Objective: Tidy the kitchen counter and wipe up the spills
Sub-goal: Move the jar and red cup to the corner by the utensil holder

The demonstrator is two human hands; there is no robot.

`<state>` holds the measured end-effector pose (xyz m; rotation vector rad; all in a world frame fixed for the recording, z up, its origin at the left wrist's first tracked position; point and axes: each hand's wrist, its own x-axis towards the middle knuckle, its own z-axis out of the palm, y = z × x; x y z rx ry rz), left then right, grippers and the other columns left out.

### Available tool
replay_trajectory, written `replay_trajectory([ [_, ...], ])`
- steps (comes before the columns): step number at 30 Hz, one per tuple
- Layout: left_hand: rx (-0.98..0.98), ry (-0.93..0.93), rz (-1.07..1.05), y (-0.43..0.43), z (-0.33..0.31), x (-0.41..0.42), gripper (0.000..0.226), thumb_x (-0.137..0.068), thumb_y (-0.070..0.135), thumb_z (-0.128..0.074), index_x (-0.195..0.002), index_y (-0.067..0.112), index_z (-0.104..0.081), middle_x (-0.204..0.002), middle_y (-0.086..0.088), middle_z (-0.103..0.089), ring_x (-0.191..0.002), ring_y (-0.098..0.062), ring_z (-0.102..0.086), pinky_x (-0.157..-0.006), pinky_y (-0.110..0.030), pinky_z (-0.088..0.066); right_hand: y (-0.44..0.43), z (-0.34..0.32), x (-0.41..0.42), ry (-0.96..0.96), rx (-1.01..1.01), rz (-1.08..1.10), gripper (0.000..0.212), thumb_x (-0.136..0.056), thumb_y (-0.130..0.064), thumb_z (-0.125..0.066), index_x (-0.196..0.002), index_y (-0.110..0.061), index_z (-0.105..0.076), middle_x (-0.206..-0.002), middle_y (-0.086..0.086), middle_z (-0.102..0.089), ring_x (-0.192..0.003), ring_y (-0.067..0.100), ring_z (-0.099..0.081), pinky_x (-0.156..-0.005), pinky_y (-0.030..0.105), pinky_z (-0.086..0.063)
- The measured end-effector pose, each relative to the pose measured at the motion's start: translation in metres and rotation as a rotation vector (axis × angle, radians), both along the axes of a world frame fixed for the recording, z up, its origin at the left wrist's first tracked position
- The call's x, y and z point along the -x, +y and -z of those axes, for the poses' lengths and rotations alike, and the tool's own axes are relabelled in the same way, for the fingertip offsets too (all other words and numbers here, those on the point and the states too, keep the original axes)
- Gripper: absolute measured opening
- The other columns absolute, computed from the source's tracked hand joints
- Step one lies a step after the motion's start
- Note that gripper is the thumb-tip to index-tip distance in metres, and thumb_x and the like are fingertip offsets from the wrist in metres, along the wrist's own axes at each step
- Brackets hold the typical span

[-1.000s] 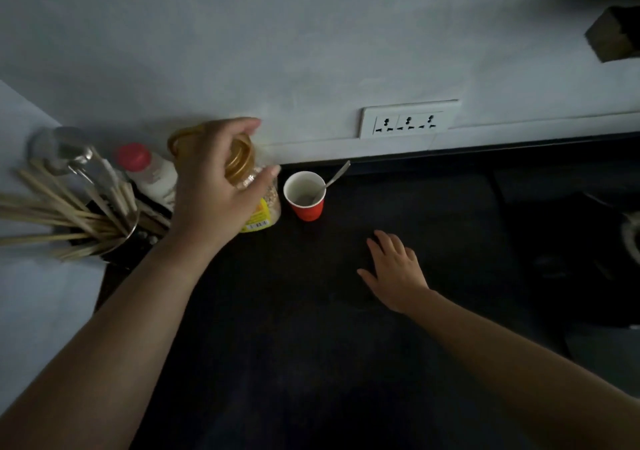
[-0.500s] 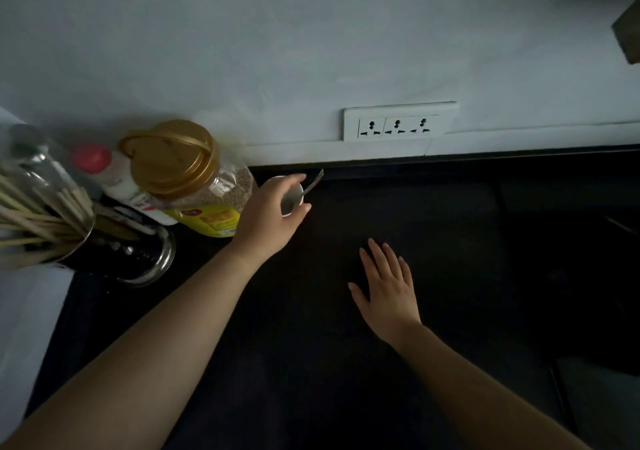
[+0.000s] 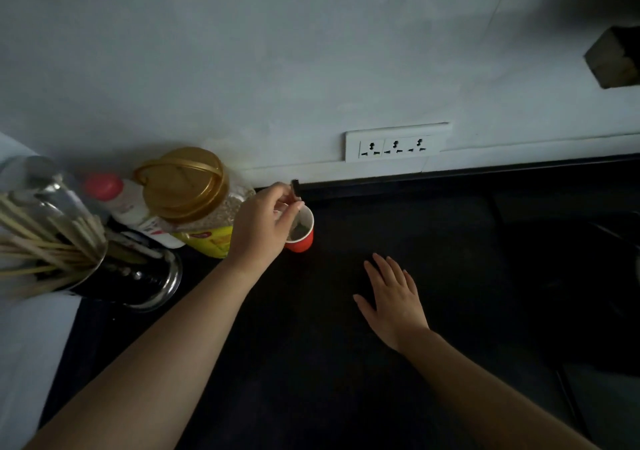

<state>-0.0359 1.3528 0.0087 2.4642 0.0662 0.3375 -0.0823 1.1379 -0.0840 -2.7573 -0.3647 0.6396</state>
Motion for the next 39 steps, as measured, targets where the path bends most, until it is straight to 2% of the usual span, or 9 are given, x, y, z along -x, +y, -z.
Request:
replay_trajectory([
  [3,0.112,-0.046,-0.07,0.01,-0.022,0.017,0.012,-0.085,0.02,-0.065,-0.088,0.009,-0.063,-0.08,0.005,-0.066,-0.073,0.002,-0.06,-0.064,-0.003,-0.043,0.012,-0.019,-0.006,-0.041,-0.059,0.038,0.067,-0.092,-0.05,-0.041,-0.146,-0.022,-0.014,-0.157,-0.001,-0.01,-0.145,0.017,-0.006,-0.116,0.038,-0.012],
  [8,0.217,-0.098,-0.15,0.036,-0.051,0.057,0.018,-0.084,0.027,-0.065,-0.089,0.009,-0.063,-0.084,0.003,-0.07,-0.081,-0.007,-0.067,-0.072,-0.017,-0.05,0.038,-0.067,-0.006,-0.129,-0.295,0.016,0.059,-0.09,-0.045,-0.048,-0.141,-0.021,-0.029,-0.149,-0.002,-0.032,-0.138,0.015,-0.026,-0.109,0.03,-0.028],
  [12,0.265,-0.154,-0.179,0.05,-0.076,0.099,0.011,-0.085,0.023,-0.064,-0.089,0.013,-0.062,-0.084,0.015,-0.066,-0.082,0.006,-0.065,-0.07,-0.006,-0.046,0.072,-0.101,0.007,-0.17,-0.473,-0.072,0.05,-0.088,-0.04,-0.055,-0.132,-0.021,-0.042,-0.135,-0.003,-0.047,-0.122,0.013,-0.044,-0.096,0.024,-0.037],
  [19,0.417,-0.239,-0.26,0.076,-0.095,0.16,0.01,-0.086,0.017,-0.062,-0.087,0.006,-0.061,-0.084,0.005,-0.069,-0.082,0.0,-0.067,-0.067,-0.006,-0.045,0.134,-0.114,0.048,0.015,-0.704,-0.108,0.026,-0.084,-0.031,-0.065,-0.107,-0.02,-0.061,-0.102,-0.006,-0.064,-0.091,0.008,-0.06,-0.082,0.03,-0.052],
  [24,0.549,-0.25,-0.33,0.098,-0.09,0.182,0.005,-0.086,0.018,-0.062,-0.089,0.021,-0.062,-0.086,0.006,-0.07,-0.084,-0.004,-0.068,-0.074,-0.015,-0.051,0.156,-0.118,0.061,0.05,-0.774,-0.033,0.003,-0.085,-0.02,-0.063,-0.087,-0.019,-0.065,-0.082,-0.001,-0.07,-0.077,0.01,-0.066,-0.075,0.033,-0.055],
  [27,0.644,-0.177,-0.389,0.121,-0.079,0.184,0.007,-0.085,0.023,-0.063,-0.088,0.028,-0.061,-0.091,0.003,-0.07,-0.089,-0.012,-0.068,-0.084,-0.035,-0.054,0.164,-0.125,0.056,0.064,-0.783,0.065,0.006,-0.088,-0.02,-0.058,-0.084,-0.022,-0.062,-0.08,0.0,-0.07,-0.074,0.013,-0.067,-0.071,0.036,-0.057],
  [29,0.686,-0.098,-0.407,0.136,-0.069,0.182,0.006,-0.085,0.025,-0.063,-0.088,0.029,-0.061,-0.094,0.003,-0.069,-0.093,-0.013,-0.067,-0.088,-0.039,-0.052,0.169,-0.131,0.048,0.028,-0.77,0.135,0.007,-0.089,-0.022,-0.056,-0.086,-0.023,-0.061,-0.079,0.0,-0.069,-0.073,0.013,-0.067,-0.064,0.033,-0.055],
  [35,0.635,0.158,-0.423,0.166,-0.034,0.195,0.027,-0.084,0.027,-0.065,-0.108,0.018,-0.057,-0.102,0.005,-0.062,-0.092,-0.002,-0.058,-0.068,-0.016,-0.043,0.187,-0.164,0.011,-0.252,-0.709,0.198,0.009,-0.088,-0.025,-0.057,-0.085,-0.021,-0.064,-0.076,-0.004,-0.067,-0.069,0.009,-0.064,-0.066,0.031,-0.053],
  [39,0.332,0.291,-0.33,0.182,0.004,0.21,0.029,-0.084,0.033,-0.064,-0.11,0.024,-0.056,-0.111,0.009,-0.057,-0.106,-0.006,-0.053,-0.082,-0.02,-0.041,0.207,-0.186,-0.001,-0.378,-0.692,0.133,0.011,-0.087,-0.021,-0.056,-0.09,-0.017,-0.067,-0.079,-0.001,-0.067,-0.075,0.016,-0.063,-0.065,0.027,-0.05],
])
